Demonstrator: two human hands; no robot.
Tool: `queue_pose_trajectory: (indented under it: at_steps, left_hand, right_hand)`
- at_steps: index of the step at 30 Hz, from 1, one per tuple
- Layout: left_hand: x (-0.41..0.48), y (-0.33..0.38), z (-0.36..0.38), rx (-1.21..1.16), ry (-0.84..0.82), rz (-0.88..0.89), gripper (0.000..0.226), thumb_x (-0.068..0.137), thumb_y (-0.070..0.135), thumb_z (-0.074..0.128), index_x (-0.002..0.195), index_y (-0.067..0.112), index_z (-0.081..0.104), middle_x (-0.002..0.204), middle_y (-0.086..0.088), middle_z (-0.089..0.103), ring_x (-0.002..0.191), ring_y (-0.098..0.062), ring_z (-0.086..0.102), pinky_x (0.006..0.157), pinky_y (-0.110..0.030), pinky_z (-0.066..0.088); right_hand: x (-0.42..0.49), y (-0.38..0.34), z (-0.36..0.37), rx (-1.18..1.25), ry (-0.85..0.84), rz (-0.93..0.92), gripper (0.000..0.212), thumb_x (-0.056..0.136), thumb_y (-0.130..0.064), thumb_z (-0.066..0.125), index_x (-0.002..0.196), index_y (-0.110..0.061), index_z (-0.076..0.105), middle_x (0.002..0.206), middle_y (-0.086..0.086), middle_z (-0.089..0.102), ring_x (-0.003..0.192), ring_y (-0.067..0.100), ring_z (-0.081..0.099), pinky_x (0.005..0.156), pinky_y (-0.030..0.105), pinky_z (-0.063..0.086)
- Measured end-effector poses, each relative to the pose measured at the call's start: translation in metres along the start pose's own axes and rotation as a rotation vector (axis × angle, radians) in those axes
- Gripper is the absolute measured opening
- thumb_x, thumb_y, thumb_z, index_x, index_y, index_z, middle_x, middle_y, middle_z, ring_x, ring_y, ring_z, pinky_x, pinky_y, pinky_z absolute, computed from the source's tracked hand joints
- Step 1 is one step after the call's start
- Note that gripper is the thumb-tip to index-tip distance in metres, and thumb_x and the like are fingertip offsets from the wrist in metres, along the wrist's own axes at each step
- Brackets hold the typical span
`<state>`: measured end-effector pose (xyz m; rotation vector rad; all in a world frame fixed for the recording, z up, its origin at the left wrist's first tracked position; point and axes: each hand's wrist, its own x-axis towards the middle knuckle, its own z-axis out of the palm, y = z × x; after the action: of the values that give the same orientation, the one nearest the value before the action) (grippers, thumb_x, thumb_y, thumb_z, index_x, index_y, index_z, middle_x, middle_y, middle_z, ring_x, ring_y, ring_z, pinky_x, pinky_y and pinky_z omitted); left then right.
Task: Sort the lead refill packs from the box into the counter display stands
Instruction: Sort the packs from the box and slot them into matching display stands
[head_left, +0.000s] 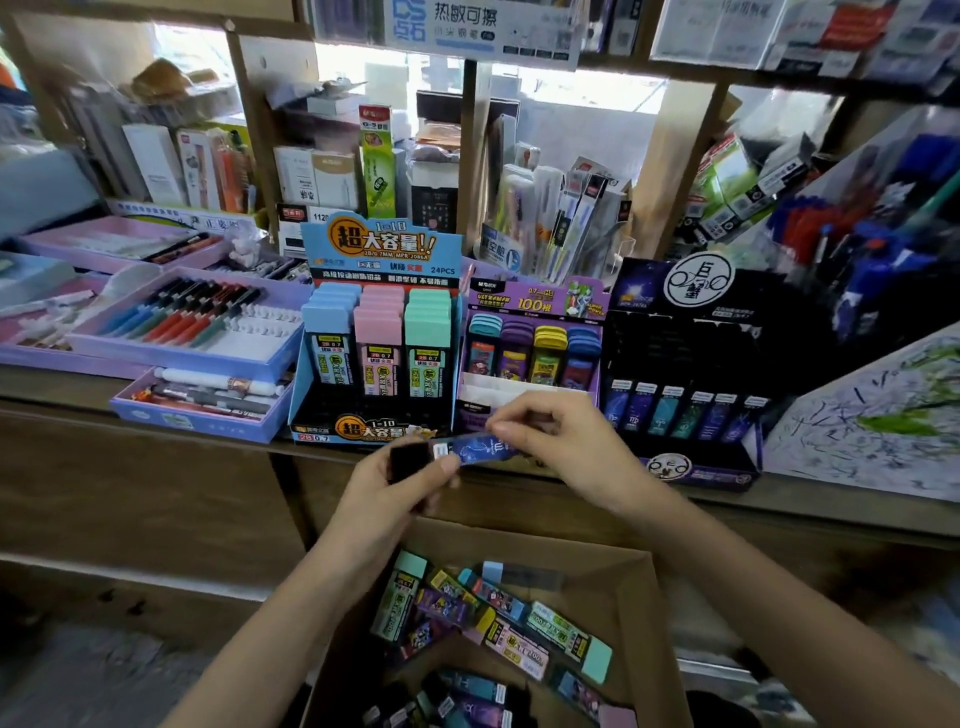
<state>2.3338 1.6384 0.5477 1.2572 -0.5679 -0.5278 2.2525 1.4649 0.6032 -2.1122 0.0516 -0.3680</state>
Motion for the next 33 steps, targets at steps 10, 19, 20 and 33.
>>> queue_pose_trajectory:
  at_steps: [10,19,20,33]
  left_hand:
    - [0.009,-0.003,0.043,0.439,-0.127,0.146,0.04,0.083,0.04,0.056,0.093,0.002,0.061,0.086,-0.019,0.063,0.082,-0.032,0.059,0.075,-0.049,0.046]
    - [0.036,0.003,0.097,0.982,-0.196,0.437,0.024,0.089,0.036,0.058,0.107,0.022,0.058,0.104,0.006,0.061,0.097,-0.009,0.058,0.083,-0.034,0.05]
    - [0.042,0.001,0.097,1.082,-0.164,0.478,0.028,0.088,0.035,0.059,0.113,0.022,0.056,0.11,0.006,0.058,0.102,-0.01,0.055,0.088,-0.033,0.048]
    - [0.063,-0.027,0.087,1.321,-0.081,0.352,0.048,0.09,0.035,0.058,0.133,0.018,0.042,0.134,-0.001,0.047,0.127,-0.021,0.041,0.11,-0.043,0.03]
  right_hand:
    - [-0.044,0.02,-0.014,0.127,0.066,0.093,0.013,0.089,-0.029,0.061,0.097,-0.039,0.06,0.091,-0.015,0.065,0.091,0.001,0.063,0.082,0.021,0.05]
    - [-0.052,0.011,-0.081,0.035,0.267,0.016,0.024,0.083,-0.009,0.069,0.079,-0.032,0.063,0.069,-0.019,0.066,0.067,-0.001,0.059,0.064,0.014,0.048]
    - [-0.051,0.011,-0.093,0.038,0.344,0.02,0.027,0.081,-0.008,0.07,0.076,-0.033,0.063,0.067,-0.019,0.066,0.065,-0.002,0.058,0.064,0.013,0.048]
    - [-0.025,0.039,-0.112,-0.188,0.375,0.069,0.021,0.082,-0.011,0.07,0.103,-0.01,0.07,0.087,0.0,0.069,0.083,0.014,0.068,0.081,0.021,0.054]
